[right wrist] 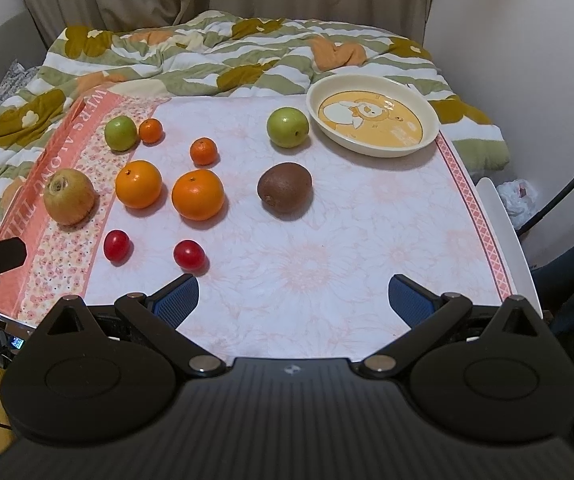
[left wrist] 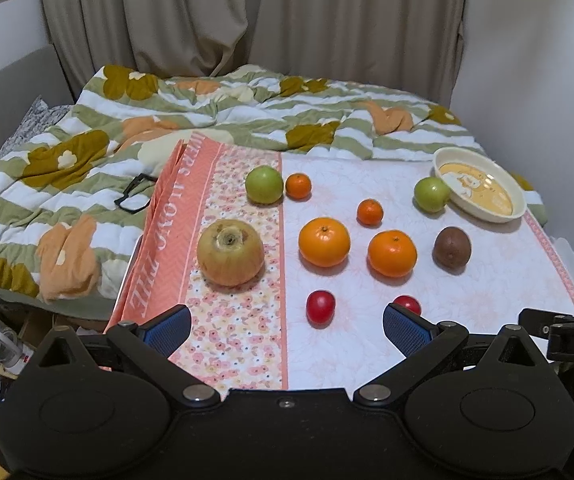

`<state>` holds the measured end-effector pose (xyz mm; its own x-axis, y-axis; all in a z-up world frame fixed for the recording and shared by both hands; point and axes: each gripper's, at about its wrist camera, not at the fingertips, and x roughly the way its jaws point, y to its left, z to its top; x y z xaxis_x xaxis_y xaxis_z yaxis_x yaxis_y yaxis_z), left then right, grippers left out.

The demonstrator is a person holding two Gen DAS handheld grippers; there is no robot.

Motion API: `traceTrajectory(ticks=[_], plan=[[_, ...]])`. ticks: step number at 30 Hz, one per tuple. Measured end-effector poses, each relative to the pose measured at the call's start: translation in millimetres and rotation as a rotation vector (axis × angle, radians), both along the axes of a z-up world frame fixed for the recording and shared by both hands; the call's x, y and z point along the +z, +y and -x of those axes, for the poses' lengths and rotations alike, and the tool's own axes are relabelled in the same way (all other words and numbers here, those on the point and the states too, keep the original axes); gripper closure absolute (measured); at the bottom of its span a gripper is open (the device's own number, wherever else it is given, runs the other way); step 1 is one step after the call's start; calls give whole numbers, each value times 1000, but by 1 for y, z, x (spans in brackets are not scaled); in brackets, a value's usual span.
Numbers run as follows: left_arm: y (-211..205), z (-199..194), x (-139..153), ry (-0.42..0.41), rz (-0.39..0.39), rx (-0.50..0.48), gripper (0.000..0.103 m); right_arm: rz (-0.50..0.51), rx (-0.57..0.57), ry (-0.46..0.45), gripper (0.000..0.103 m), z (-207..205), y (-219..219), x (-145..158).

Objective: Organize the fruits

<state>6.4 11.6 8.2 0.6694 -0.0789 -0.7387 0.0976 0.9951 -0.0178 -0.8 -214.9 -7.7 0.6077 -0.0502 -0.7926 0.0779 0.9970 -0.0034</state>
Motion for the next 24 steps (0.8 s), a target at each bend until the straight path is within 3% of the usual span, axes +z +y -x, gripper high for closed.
traceTrajectory(ticks=[7,17,24], plan=[[11,-3,4,-14,25,-16,0,-32,26,-29,0,-2,5,4],[15,-19,-31,-59,-171,-79,0,1,76,-57,0,-17,23,-17],[11,-30,-61,-84,-154,-203,2,-6,146,-71,0,-27,25,-45]])
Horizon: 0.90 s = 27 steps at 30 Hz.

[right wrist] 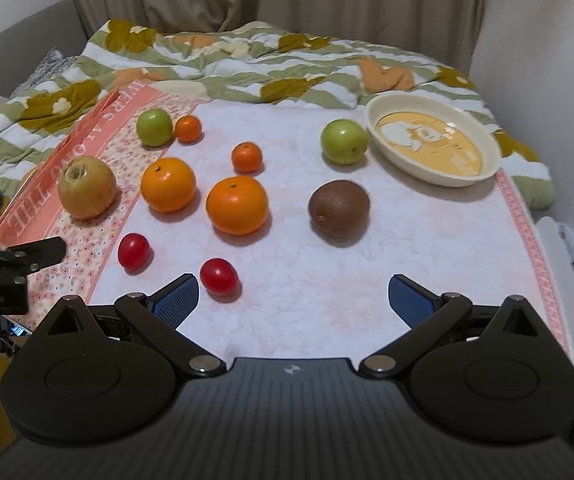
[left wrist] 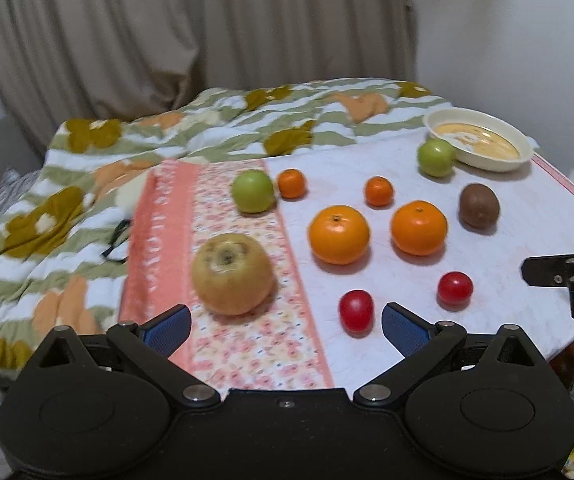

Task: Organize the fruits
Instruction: 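Grasp a red cherry tomato with each gripper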

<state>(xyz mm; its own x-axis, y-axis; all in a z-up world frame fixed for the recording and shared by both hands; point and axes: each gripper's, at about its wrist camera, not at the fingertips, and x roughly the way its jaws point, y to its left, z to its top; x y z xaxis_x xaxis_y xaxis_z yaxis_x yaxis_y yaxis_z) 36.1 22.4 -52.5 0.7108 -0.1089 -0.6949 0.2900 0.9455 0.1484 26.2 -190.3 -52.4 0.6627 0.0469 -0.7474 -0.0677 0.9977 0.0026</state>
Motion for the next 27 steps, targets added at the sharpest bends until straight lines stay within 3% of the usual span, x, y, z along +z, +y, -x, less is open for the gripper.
traceTrajectory(ticks=[4,10,13,17,20,27], plan=[[-9,-12,-16,0,-10,-74,5,6,50,4,0,-6,-3,-20],[-16,-28,-39,44,4,-154,18,42,189,-22,0,-8,0,-42],[-20,-32,-46,59,1,-180,29,51,273,-29,0,-13,4,-50],[-25,-36,-53,77,9,-202,35,75,401,-32,13,-22,13,-58],[-27,-38,-56,91,12,-204,47,63,470,-33,19,-26,17,-60],[-26,-40,-61,120,30,-197,66,35,536,-18,33,-29,27,-67]])
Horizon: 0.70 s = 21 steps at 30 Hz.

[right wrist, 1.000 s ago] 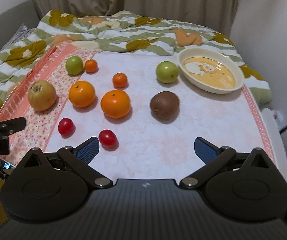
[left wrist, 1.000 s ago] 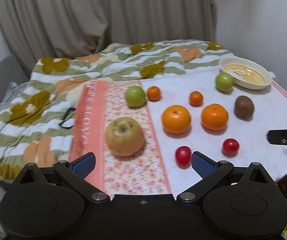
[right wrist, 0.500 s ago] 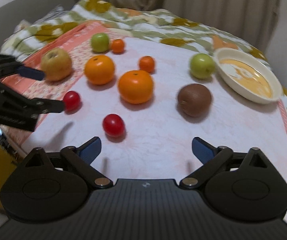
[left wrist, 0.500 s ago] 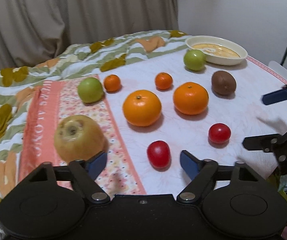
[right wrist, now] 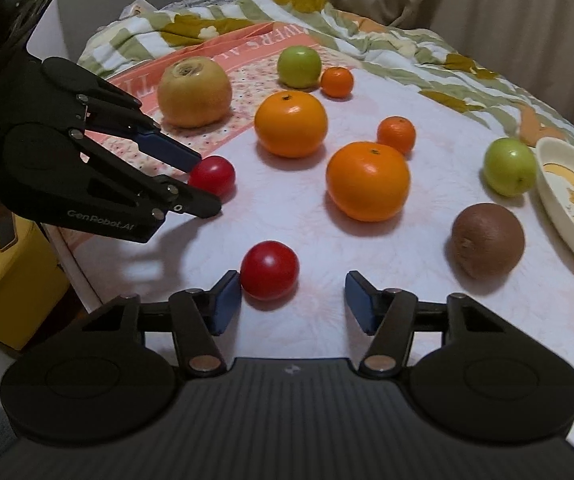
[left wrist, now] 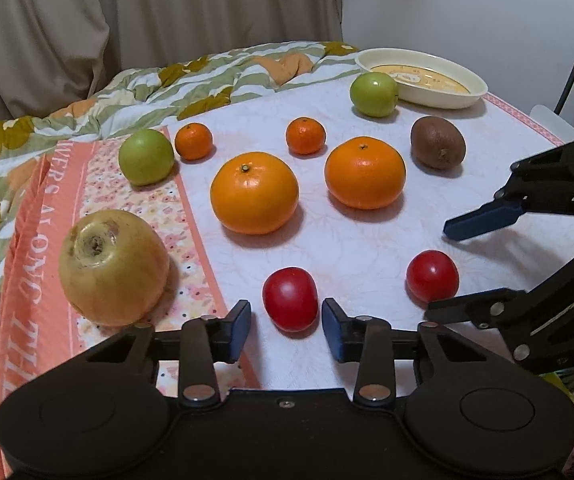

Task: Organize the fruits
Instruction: 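Grasp a red cherry tomato with each gripper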

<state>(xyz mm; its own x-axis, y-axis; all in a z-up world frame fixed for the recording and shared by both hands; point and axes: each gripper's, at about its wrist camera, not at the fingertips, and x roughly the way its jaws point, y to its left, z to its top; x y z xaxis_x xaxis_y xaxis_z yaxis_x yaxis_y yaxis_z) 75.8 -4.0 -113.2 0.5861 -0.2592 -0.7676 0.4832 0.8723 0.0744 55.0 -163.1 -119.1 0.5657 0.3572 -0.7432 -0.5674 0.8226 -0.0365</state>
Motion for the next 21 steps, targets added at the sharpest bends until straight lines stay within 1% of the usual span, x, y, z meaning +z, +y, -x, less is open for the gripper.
traceTrajectory(ticks=[2,4,7,8,14,17,21], plan=[[-1,-1,1,3,6,-2,71,-12,5,7,37,0,0,-1],[-2,0,0,-1,1,-4,71,-18,8,5,41,0,1,0],[-1,0,0,-4,-3,-9,71,-15,17,0,54,-2,3,0],[-1,0,0,-4,-2,-9,71,-15,19,3,56,-4,4,0],[5,2,2,-1,-3,-2,72,-30,-2,5,57,-6,4,3],[7,5,7,3,7,1,72,-43,-28,3,57,-5,1,11],[5,10,23,-7,12,3,72,-62,-72,0,57,-2,-6,29]])
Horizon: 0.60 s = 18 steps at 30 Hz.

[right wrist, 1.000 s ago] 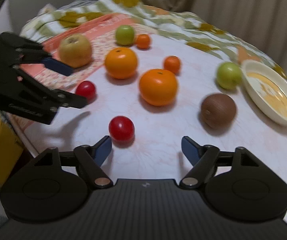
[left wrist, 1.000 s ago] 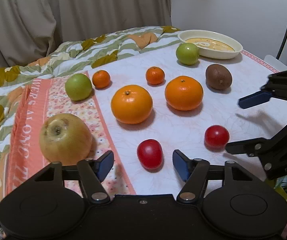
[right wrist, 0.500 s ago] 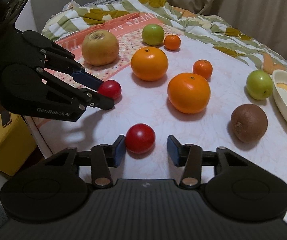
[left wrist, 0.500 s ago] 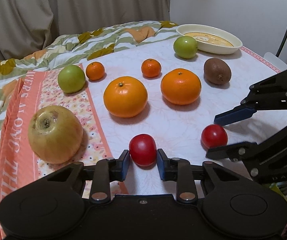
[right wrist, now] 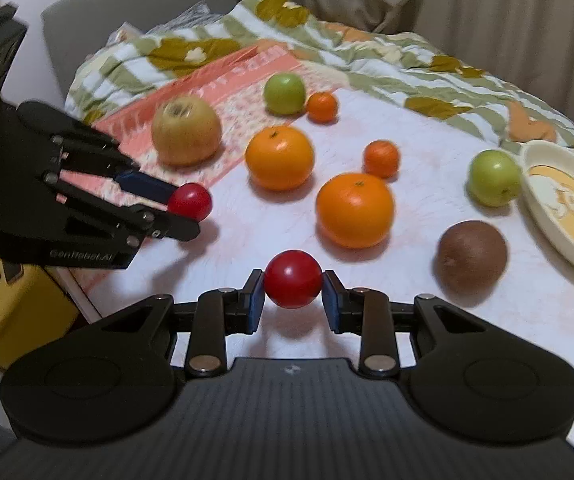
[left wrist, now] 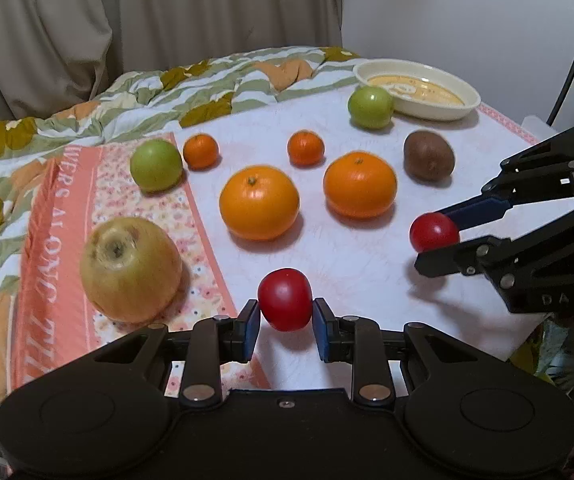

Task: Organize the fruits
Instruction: 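Grasp a red cherry tomato with each gripper, then carry both cherry tomatoes to the white bowl and release them inside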

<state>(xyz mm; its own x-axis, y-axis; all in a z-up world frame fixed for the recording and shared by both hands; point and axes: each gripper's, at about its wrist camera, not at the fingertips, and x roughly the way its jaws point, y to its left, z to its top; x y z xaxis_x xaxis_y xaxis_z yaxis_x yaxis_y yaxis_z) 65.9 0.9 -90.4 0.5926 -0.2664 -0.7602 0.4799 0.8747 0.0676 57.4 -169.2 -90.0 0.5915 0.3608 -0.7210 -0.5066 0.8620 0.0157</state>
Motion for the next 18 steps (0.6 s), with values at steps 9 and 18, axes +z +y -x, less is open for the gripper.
traceTrajectory(ticks=[9,18], plan=[[-31,2,56,-45,28,27,72,-36,-89,-37,57,5,-45,55],[-101,-17,108,-117,72,146,72,-31,-100,-89,57,-14,-123,99]])
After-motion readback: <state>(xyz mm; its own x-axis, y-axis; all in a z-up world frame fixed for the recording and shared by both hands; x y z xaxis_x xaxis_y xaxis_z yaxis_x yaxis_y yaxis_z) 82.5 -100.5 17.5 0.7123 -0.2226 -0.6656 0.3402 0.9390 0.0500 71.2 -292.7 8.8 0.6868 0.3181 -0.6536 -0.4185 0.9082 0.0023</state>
